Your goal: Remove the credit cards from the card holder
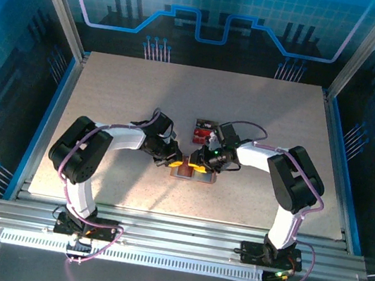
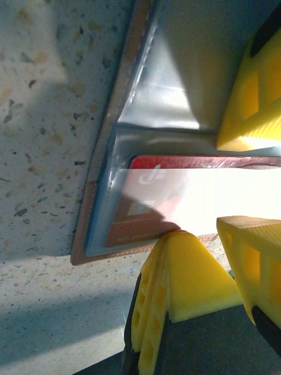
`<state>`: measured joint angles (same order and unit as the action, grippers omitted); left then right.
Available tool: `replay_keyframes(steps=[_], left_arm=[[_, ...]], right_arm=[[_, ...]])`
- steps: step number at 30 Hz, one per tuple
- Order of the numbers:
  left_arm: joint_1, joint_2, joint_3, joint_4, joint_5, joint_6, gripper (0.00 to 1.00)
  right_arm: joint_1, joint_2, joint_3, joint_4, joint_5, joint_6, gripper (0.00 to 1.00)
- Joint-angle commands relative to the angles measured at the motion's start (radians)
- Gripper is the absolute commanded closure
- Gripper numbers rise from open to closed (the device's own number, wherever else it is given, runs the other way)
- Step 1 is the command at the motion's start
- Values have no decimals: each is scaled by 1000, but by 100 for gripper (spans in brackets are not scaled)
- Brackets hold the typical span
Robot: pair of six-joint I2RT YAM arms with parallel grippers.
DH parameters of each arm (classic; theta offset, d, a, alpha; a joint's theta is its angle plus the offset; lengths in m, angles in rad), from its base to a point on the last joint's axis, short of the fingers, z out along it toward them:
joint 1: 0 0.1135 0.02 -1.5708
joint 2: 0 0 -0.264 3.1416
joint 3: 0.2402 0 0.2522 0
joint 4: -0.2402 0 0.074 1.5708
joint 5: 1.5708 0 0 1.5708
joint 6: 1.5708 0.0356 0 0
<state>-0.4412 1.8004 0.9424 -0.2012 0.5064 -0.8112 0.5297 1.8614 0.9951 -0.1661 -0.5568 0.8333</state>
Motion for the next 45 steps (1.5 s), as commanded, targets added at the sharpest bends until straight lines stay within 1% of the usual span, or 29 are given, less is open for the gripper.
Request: replay_keyframes(steps=[1,7,13,19,33,45], left_arm=[[7,-32,22,-46,12,0,87],[7,-52,30,-63,2,7,87],[7,-43,22,-52,6,4,90],[7,-31,18,-39,14,2,92],[7,-21,4,-23,20,0,92],[7,-18,7,-23,23,-2,92]], right_arm=[[3,-30,12,-54,28,-18,65],[8,-59,23,-90,48,-31,65],[21,-74,43,-102,51,-32,66],[38,-51,61,-99,47,-28,67],[46,-4,65,-101,56,-33,67],[47,-4,76,-156,99,-66,65]])
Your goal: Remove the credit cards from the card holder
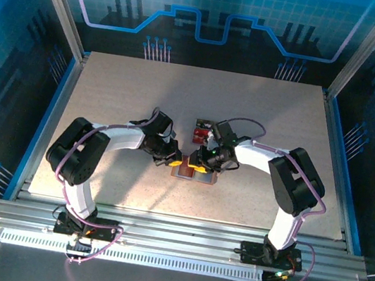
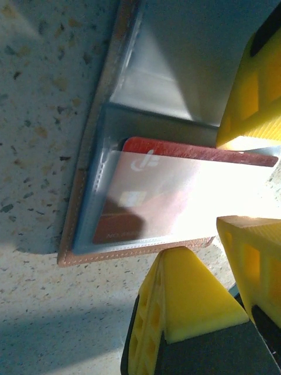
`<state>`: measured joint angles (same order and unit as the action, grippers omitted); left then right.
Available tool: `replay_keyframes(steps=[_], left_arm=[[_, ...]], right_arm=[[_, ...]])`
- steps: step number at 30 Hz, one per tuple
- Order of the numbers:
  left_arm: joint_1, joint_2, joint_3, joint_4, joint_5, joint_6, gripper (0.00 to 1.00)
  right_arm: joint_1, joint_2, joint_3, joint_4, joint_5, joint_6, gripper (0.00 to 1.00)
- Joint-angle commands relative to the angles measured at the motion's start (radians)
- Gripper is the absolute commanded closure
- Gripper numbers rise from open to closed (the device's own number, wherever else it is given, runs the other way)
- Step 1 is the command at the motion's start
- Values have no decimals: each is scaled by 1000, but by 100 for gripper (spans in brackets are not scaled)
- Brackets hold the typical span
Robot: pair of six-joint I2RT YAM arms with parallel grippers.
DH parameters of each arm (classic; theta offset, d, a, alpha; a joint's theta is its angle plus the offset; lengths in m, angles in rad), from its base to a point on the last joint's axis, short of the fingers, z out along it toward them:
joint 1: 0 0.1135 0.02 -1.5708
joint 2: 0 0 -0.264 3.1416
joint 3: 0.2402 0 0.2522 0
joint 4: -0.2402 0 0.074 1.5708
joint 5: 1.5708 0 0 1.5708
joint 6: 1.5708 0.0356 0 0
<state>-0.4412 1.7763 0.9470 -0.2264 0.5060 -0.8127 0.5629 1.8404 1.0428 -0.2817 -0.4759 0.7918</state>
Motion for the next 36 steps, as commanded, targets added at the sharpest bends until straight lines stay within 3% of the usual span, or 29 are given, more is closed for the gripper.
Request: replay_keyframes(steps=[1,9,20,36], left_arm=[[7,6,3,2,21,0,92],[7,7,6,-4,21,0,92],[7,5,8,-7,19,1,92],[7,8,7,-10,19,1,92]], right_arm=[[15,15,29,-42,19,-25,65],[15,-16,41,-68,38,-36,65],[16,23,4,61,-56,26,65],[14,47,-7,48,-39,14,66]])
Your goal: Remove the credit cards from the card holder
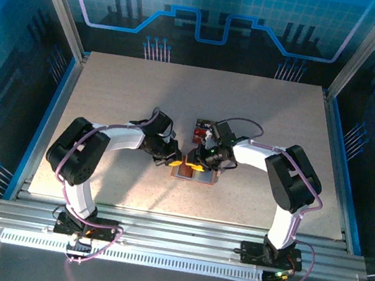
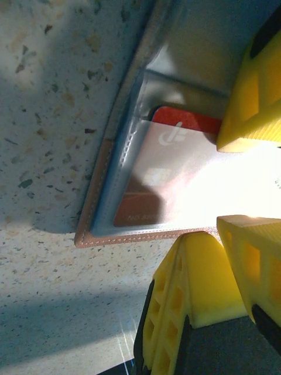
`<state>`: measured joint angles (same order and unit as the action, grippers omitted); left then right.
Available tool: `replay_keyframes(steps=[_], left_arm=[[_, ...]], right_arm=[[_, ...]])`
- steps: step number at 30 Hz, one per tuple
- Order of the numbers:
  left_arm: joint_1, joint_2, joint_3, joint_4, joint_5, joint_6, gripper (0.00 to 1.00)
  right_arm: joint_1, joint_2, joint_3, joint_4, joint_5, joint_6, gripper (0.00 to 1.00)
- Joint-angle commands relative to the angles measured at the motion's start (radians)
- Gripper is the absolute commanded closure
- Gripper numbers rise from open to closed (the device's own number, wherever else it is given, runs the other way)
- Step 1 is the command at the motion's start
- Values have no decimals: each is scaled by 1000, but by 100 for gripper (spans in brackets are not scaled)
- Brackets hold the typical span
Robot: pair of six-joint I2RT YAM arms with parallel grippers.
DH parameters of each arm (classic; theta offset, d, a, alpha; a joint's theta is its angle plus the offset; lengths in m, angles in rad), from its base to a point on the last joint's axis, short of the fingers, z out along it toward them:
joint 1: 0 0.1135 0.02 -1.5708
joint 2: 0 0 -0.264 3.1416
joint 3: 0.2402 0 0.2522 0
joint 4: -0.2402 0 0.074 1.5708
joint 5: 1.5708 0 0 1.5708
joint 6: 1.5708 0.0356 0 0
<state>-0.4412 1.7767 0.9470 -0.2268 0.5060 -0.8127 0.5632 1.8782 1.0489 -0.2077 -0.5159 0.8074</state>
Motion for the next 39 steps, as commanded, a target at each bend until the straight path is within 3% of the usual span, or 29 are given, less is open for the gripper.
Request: replay_keyframes(steps=[1,19,39], left_arm=[[7,10,6,-8,19,1,92],[-2,62,32,-27,45,13,92],[-2,51,41,-43,34,15,93]], right_arm=[[13,5,-11,-31,3,-5,65],[12,-58,-21,-29,-4,1,65],[9,-24,-29,-58,20,-24,65]])
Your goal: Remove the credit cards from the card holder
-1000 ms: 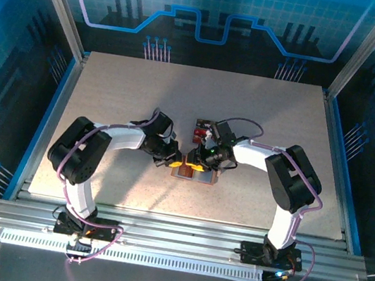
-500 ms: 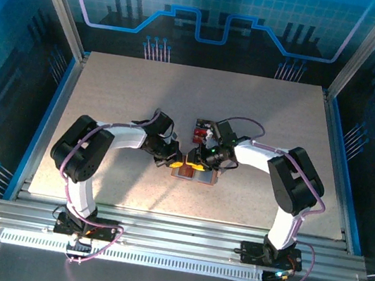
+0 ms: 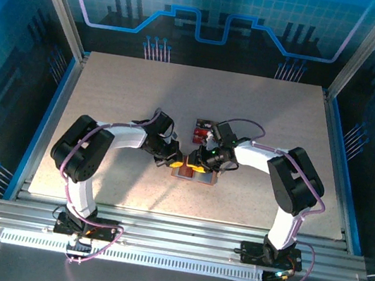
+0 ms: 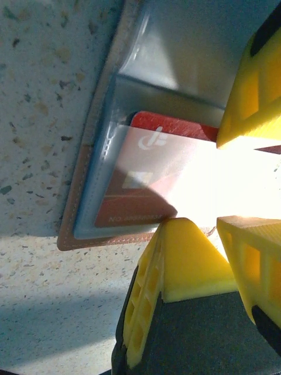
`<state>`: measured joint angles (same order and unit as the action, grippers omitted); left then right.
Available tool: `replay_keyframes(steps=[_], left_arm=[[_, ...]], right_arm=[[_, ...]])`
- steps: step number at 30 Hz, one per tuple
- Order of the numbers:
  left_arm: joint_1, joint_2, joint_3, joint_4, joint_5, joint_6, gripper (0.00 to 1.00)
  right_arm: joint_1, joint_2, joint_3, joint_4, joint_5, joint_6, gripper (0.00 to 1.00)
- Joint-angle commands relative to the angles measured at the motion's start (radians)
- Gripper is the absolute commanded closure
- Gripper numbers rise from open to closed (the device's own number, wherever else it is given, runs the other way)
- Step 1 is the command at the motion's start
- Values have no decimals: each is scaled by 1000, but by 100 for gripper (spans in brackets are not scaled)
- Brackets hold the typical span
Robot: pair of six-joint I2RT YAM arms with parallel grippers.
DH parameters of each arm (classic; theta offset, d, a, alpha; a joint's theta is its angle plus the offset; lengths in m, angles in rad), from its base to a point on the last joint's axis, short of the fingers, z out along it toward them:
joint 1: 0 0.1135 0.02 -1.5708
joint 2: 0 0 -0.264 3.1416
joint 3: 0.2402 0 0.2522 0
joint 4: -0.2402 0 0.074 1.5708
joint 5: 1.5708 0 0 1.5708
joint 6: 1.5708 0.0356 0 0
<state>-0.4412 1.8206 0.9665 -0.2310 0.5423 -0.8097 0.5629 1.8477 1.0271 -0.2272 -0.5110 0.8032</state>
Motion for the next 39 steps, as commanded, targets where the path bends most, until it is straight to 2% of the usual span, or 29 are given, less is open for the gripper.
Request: replay_keyframes(steps=[1,39], left_arm=[[-2,5,21,-39,-3,12,93],[1,45,0,-51,-20,25,93]], right_arm=[[9,7,-6,-48,22,-25,65],[6,-34,16,-147,87,-71,63]])
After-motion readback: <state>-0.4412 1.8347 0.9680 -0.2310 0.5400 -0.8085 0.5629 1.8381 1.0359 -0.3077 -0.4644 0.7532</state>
